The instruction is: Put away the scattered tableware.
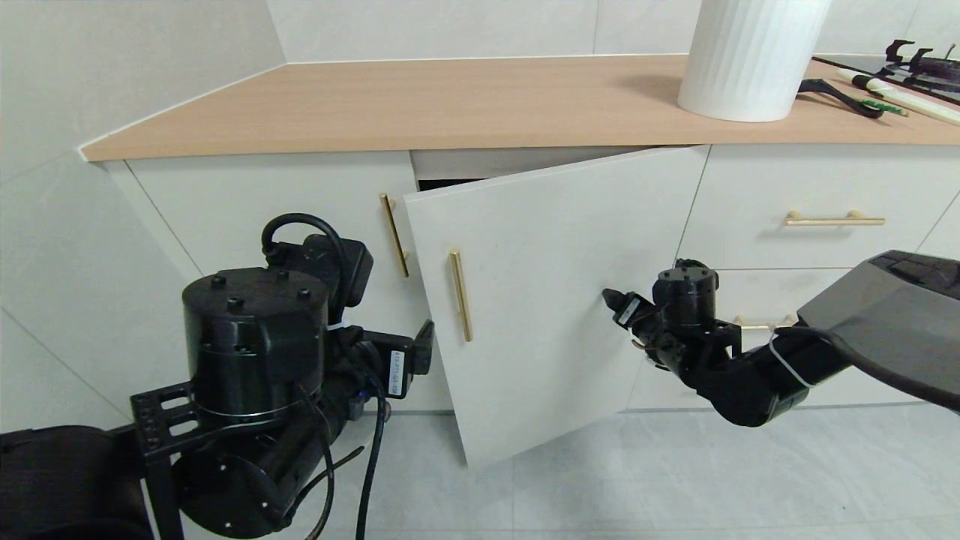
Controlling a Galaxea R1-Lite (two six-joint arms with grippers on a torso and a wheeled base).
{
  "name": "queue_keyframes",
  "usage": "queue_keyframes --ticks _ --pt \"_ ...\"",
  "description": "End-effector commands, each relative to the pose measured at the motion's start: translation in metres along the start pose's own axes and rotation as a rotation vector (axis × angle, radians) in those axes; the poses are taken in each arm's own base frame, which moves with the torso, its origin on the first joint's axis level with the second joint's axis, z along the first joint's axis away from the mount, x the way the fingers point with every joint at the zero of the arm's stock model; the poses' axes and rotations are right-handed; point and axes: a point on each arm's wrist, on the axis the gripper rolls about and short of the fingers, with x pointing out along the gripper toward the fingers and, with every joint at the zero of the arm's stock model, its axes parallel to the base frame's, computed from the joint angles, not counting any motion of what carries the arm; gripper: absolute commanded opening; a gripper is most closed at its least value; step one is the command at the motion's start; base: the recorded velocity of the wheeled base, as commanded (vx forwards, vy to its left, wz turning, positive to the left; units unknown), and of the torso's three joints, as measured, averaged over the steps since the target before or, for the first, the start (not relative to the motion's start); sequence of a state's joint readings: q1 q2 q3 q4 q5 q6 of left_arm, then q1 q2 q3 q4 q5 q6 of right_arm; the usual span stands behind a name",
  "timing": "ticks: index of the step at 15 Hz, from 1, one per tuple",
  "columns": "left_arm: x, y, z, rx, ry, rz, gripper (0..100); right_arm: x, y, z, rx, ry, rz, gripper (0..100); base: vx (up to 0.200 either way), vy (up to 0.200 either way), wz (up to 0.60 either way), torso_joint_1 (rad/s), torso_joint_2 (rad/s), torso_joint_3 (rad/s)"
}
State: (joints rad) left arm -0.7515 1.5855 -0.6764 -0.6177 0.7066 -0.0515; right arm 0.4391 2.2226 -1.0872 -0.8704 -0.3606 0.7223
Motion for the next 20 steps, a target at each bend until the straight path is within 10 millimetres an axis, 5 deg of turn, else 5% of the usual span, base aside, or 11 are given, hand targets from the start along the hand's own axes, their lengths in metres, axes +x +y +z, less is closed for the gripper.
queue_keyframes --ticks 1,6,20 --pt "0.000 0.000 0.000 0.000 0.001 0.000 100 0.009 -0.003 -0.004 -0.004 -0.003 -0.026 100 0.000 0.000 0.00 0.000 0.00 0.000" --pt "0.001 -0.001 -0.002 0.007 0.006 0.001 100 0.033 -0.012 0.000 0.001 -0.089 -0.141 100 0.000 0.000 0.00 0.000 0.00 0.000" --pt "0.001 -0.001 -0.003 0.010 0.009 0.001 100 0.049 -0.021 0.011 0.016 -0.150 -0.192 100 0.000 0.000 0.00 0.000 0.00 0.000"
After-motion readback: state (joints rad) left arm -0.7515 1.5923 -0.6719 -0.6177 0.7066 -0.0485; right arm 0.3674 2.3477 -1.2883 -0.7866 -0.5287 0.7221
